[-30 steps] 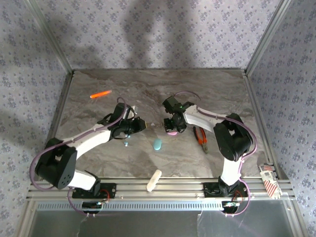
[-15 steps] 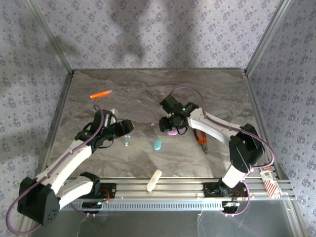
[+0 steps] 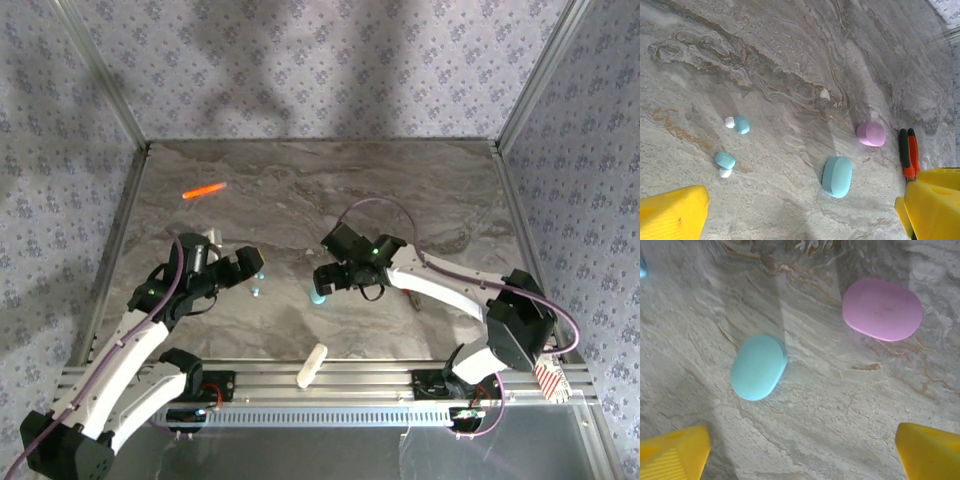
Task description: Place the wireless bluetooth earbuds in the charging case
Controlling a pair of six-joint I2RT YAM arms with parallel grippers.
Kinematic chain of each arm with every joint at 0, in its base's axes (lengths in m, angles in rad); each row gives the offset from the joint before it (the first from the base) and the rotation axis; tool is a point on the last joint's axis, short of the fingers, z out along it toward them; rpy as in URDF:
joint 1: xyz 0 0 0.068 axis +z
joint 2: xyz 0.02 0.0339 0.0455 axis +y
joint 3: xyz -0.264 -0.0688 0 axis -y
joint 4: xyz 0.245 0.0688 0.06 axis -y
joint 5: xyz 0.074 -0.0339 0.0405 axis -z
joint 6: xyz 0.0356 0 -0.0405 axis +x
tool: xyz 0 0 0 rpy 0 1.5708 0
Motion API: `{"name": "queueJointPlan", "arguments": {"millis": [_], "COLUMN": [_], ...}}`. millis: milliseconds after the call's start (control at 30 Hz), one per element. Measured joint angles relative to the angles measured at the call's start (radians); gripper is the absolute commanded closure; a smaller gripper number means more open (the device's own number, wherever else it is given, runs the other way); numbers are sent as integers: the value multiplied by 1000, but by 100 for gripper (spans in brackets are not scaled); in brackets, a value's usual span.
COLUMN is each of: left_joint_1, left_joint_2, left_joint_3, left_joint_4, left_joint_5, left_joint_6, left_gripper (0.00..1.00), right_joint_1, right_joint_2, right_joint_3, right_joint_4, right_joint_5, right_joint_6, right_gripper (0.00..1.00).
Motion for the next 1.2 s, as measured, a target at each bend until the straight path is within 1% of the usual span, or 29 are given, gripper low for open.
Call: {"name": "queueJointPlan", "arguments": {"millis": [367,600,800,967,1200], "left_joint_1": [0,0,0,0,0], "left_joint_2": [119,266,308,322,332], "left_joint_3": [0,0,0,0,0], "left_joint_4": [8,64,107,127,140], "left_joint_5": [14,46,53,53,53], "left_joint_6": [4,11,11,11,11], "left_gripper": [0,0,0,0,0], "right_joint_1": [11,12,6,3,3], "right_joint_2": [-62,-80,-79,-48,52], "right_joint_3": [-101,-163,-181,-178,-122], "right_joint_4": [67,122,185,246,277], "right_joint_5": [67,89,89,76,64], "right_joint_6": [95,135,138,126,89], "right_gripper": [0,0,0,0,0]}}
